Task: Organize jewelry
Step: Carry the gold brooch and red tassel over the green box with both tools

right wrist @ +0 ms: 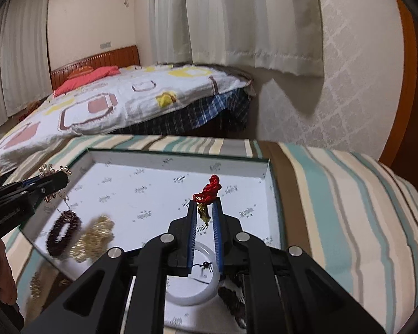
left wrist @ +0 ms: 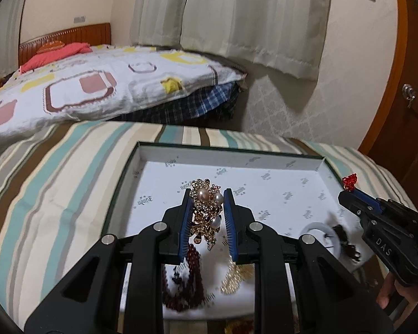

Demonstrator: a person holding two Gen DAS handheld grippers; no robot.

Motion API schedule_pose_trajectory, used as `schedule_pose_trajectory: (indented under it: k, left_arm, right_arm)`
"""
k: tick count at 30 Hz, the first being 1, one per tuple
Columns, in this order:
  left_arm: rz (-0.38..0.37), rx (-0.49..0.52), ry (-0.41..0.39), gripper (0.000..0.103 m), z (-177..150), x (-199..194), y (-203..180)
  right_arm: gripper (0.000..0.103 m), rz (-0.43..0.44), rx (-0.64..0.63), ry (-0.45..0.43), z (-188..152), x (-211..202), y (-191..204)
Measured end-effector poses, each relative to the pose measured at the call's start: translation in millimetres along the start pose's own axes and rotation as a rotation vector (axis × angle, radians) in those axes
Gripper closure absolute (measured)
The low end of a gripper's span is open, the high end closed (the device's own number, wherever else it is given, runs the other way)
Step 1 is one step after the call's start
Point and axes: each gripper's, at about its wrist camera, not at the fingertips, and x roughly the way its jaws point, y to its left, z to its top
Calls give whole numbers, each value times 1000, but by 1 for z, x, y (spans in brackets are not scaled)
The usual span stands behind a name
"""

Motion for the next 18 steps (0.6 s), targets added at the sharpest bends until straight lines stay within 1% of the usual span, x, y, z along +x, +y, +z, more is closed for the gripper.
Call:
schedule_pose_trajectory:
  k: [6, 13, 18]
  left_arm:
    - [21, -10, 82, 81, -2, 32, 6]
    - [36, -12, 156, 81, -6, 49, 9]
    - [32, -17, 190, 81, -9, 55, 10]
  right_arm:
    - [91, 10, 22, 71, -1, 25, -4]
    - [91, 13, 31, 138, 2, 40, -4]
    - [91, 12, 35, 169, 0, 46, -6]
